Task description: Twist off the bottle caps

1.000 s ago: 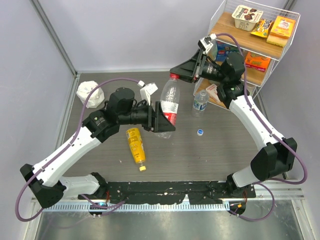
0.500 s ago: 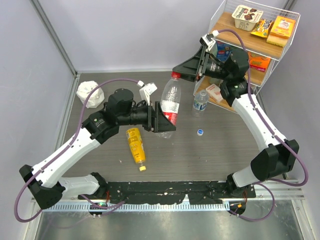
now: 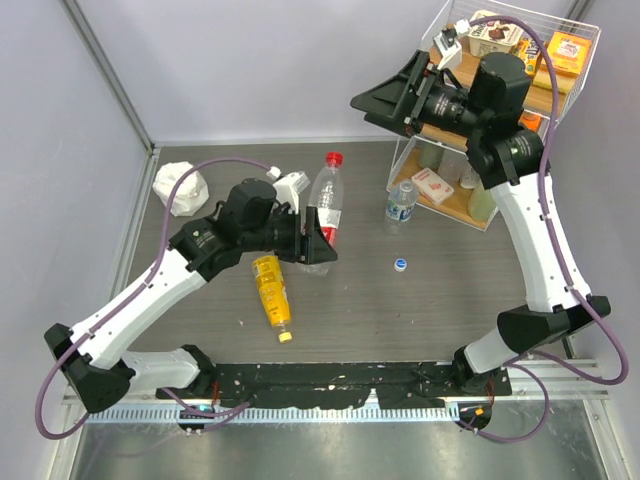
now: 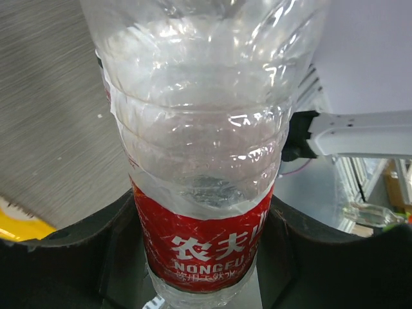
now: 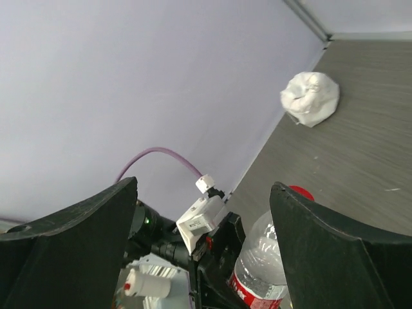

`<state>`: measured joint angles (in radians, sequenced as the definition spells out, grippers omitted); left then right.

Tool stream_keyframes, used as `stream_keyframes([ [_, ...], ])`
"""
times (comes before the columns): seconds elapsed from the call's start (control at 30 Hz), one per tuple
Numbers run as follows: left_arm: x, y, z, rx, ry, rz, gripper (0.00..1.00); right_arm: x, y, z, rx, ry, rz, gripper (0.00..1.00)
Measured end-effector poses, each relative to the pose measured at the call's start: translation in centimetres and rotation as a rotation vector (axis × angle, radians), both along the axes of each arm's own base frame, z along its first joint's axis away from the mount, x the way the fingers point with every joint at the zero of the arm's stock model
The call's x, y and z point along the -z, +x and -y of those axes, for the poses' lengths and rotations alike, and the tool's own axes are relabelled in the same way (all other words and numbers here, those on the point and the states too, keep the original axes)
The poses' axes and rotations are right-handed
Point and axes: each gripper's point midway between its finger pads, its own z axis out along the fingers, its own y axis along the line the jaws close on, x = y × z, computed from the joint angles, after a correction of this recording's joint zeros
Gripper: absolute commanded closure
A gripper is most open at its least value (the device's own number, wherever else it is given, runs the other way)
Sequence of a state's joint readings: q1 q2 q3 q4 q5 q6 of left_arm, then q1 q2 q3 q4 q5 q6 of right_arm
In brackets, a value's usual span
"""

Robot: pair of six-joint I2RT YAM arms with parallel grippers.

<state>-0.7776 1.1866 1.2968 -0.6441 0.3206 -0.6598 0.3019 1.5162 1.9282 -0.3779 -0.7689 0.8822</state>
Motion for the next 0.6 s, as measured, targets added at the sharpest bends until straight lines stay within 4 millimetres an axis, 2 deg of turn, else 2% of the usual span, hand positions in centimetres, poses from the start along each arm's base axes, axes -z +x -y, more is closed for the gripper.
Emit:
stream_keyframes([
  [0.1,1.5,0.8,-0.7,-0.042,0.079,-0.01,0.69,0.1,0.6,-0.1,0.091,-0.076,-0.017,0.12],
  [0.2,2.5,1.6,-1.3,-0.075,0.145,-0.009,0.7,1.2,1.3,-1.6,0.141,-0.161,-0.058,0.12],
  [0.3,3.3,2.3,-2.0,-0.105,0.211,0.002,0.7,3.6,2.1,-3.1,0.18,-0.256,-0.115,0.12],
  [0.47,3.6,3.7,-3.1,-0.146,0.327,0.07,0.71,9.7,3.2,-4.2,0.232,-0.425,-0.247,0.12],
  [0.6,3.3,4.2,-3.6,-0.152,0.405,0.142,0.71,12.0,3.6,-3.9,0.265,-0.489,-0.298,0.12],
])
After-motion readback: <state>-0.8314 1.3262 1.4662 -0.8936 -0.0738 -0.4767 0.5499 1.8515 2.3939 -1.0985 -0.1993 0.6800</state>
